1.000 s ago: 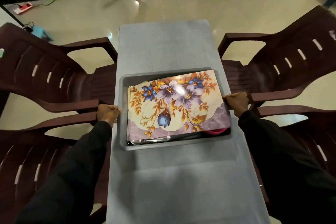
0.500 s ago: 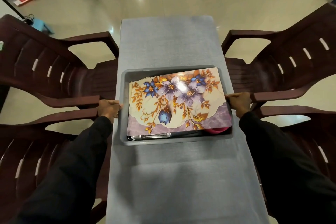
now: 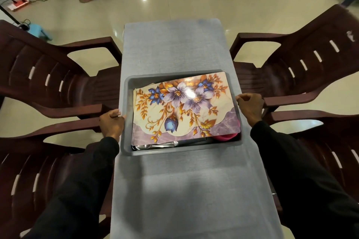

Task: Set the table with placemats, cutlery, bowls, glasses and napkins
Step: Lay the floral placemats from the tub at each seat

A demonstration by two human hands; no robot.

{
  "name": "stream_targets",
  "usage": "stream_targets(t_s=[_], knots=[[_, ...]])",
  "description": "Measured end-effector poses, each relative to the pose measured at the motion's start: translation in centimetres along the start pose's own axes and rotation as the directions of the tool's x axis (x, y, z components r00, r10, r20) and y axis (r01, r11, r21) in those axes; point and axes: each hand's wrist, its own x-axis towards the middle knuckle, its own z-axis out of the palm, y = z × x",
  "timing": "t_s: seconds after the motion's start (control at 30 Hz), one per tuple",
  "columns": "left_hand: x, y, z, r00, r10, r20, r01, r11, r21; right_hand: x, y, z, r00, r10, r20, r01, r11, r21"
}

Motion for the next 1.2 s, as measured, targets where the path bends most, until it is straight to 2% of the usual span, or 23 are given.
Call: stream_targets(t_s=[0.13,0.27,0.4,0.53,0.7,0.83,1.03,1.2], knots=[[-2.6,1.0,-0.3,0.986,0.165,-0.01,-0.165,0.986,0.016,-1.2,-0.3,0.0,0.997,-0.068,0.048,0.068,0.998,-0.001],[-4.2,1.7,0.4,0.967,0.232,0.11,-0.235,0.972,0.022,-2.3,-0.5,0.7,0.995,-0.013,0.103,0.013,1.0,-0.004],[-3.1,1.6,2.0,0.953,0.104,0.286,-0.114,0.993,0.018,-2.5,-0.7,1.4,0.988,0.048,0.15,-0.047,0.999,-0.014],[-1.1,0.8,3.5,0.962,0.002,0.273,-0.027,0.996,0.089,-2.3,-1.2,1.2,0.996,0.051,0.076,-0.049,0.998,-0.036],[-0.6,0.7,5.5,0.958,-0.027,0.284,-0.026,0.983,0.182,-1.6,-1.3,0.8,0.997,0.045,0.059,-0.043,0.998,-0.039],[-0.4,0.1,6.5,0.945,-0.077,0.319,0.006,0.976,0.219,-1.6,-1.2,-0.2,0.999,-0.027,0.021,0.029,0.996,-0.079],[-0.9,0.0,7.4,0.937,-0.137,0.32,0.066,0.972,0.224,-1.1,-0.6,-0.9,0.996,-0.046,0.073,0.048,0.999,-0.023],[-1.2,0.1,7.6,0.943,-0.125,0.309,0.042,0.964,0.263,-0.1,1.0,-1.8,0.997,0.022,0.071,-0.023,1.0,0.003]])
